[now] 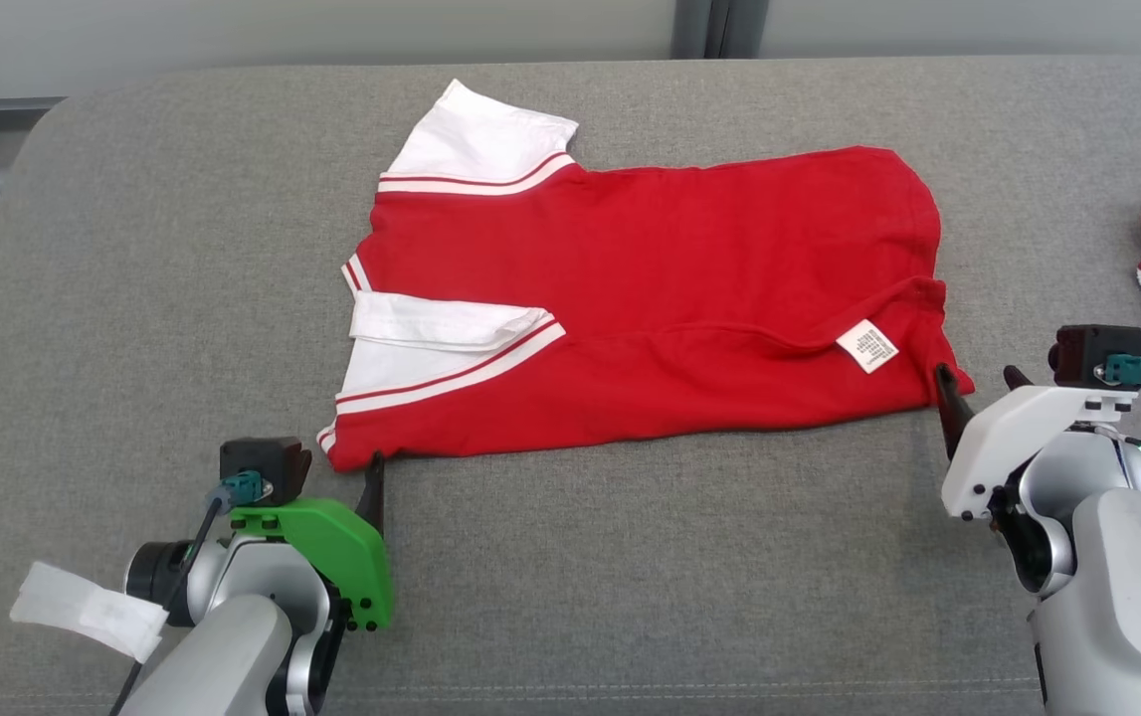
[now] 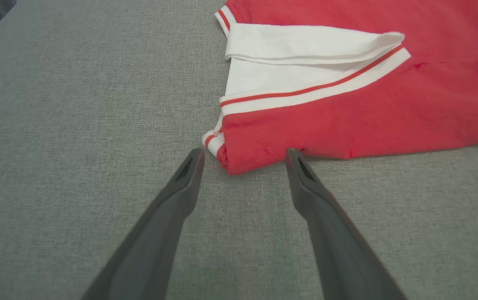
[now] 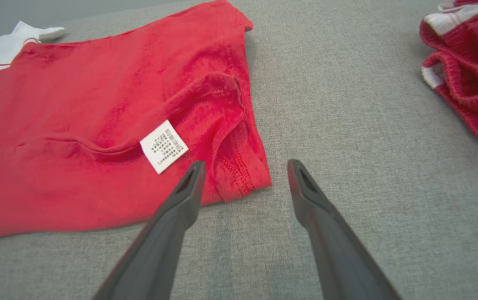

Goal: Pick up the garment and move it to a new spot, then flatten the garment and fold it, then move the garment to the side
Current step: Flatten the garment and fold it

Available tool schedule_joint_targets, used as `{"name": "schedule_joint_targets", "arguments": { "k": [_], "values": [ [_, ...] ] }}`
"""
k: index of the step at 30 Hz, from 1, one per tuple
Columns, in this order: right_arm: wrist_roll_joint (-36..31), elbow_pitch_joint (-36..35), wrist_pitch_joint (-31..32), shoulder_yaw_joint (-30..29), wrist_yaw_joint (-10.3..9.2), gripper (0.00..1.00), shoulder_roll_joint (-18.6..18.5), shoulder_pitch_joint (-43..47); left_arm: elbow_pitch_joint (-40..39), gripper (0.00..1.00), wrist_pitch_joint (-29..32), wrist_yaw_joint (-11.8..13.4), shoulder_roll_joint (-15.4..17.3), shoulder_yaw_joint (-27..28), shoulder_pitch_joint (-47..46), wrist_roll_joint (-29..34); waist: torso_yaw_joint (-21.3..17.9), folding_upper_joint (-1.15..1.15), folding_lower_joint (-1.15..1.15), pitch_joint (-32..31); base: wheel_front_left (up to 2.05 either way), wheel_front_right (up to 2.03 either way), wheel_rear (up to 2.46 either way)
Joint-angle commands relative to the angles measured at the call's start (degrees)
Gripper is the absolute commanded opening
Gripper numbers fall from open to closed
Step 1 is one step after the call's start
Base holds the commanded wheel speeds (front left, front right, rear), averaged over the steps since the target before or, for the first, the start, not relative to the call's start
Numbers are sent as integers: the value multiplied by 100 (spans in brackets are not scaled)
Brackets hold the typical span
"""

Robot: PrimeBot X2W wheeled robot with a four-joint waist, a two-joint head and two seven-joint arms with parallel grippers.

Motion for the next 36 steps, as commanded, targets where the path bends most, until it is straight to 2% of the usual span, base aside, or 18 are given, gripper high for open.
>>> {"name": "schedule_joint_targets", "arguments": {
  "k": [1, 16, 17, 18, 19, 20, 24, 27, 36],
  "values": [
    [-73, 5, 29, 46, -5, 100, -22, -44, 22, 100, 20, 30, 26, -11, -92, 56, -1, 0, 0, 2, 0, 0, 0],
    [-349, 13, 81, 306, -6, 100, 16, -210, 344, 100, 160, -36, -94, 83, -407, -174, -39, 0, 0, 186, 0, 0, 0],
    [-395, 24, 105, 332, -6, 100, 14, -237, 380, 95, 201, -40, -89, 64, -447, -165, -45, 0, 0, 200, 0, 0, 0],
    [-439, 23, 108, 359, -6, 100, 10, -270, 422, 79, 261, -54, -87, 36, -484, -159, -52, 0, 0, 214, 0, 0, 0],
    [-485, 25, 123, 390, -6, 100, 2, -300, 470, 57, 321, -71, -91, 16, -495, -174, -58, 0, 0, 228, 0, 0, 0],
    [-536, 35, 143, 430, -6, 100, -12, -316, 491, 51, 348, -80, -94, 6, -514, -179, -62, 0, 0, 241, 0, 0, 0],
    [-688, 101, 204, 535, -6, 100, -58, -343, 593, 42, 344, -112, -134, -16, -573, -184, -57, 0, 0, 282, 0, 0, 0],
    [-825, 139, 250, 530, -6, 100, -58, -272, 669, 26, 327, -142, -176, -40, -593, -182, -48, 0, 0, 299, 0, 0, 0],
    [-1038, -2, 269, 344, -6, 100, -37, -42, 817, 0, 237, -187, -239, -58, -621, -220, -68, 0, 0, 335, 0, 0, 0]
  ]
}}
